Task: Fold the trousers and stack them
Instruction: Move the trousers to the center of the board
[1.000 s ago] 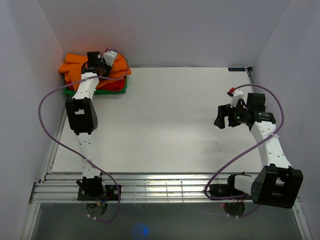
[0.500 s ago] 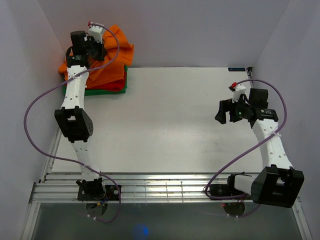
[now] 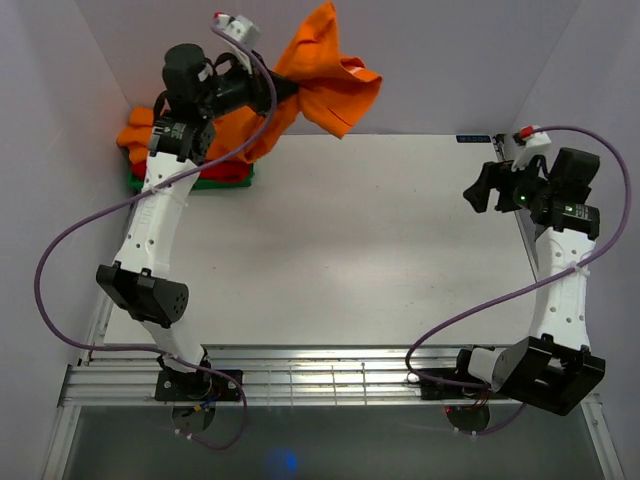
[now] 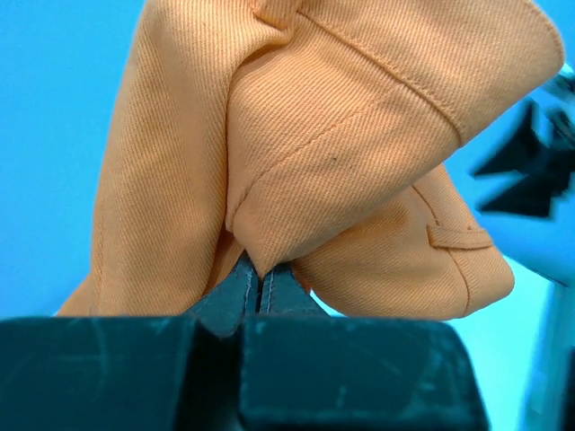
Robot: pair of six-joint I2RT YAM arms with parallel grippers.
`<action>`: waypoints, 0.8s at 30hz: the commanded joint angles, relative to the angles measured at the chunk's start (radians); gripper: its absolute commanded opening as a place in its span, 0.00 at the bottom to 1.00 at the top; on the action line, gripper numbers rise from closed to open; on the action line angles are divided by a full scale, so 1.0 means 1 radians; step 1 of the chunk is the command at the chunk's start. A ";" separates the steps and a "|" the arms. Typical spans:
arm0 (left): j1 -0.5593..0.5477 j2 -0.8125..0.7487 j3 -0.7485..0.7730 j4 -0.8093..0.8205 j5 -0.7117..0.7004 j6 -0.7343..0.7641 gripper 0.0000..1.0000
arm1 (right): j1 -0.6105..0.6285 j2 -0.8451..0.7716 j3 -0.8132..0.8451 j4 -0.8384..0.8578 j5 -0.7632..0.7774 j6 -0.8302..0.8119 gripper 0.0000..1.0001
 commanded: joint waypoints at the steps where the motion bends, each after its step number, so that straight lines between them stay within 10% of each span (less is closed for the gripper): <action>1: -0.175 0.007 -0.043 0.062 0.006 -0.045 0.00 | -0.150 0.018 0.093 -0.005 -0.115 0.043 0.90; 15: -0.563 0.511 0.151 0.221 -0.157 -0.205 0.02 | -0.575 0.219 0.356 -0.373 -0.283 -0.293 0.90; 19: -0.545 0.556 0.228 0.165 -0.183 -0.161 0.60 | -0.558 0.271 0.366 -0.511 -0.325 -0.456 0.90; 24: -0.421 0.411 0.142 0.033 -0.115 -0.101 0.82 | -0.361 0.299 0.276 -0.562 -0.219 -0.594 0.90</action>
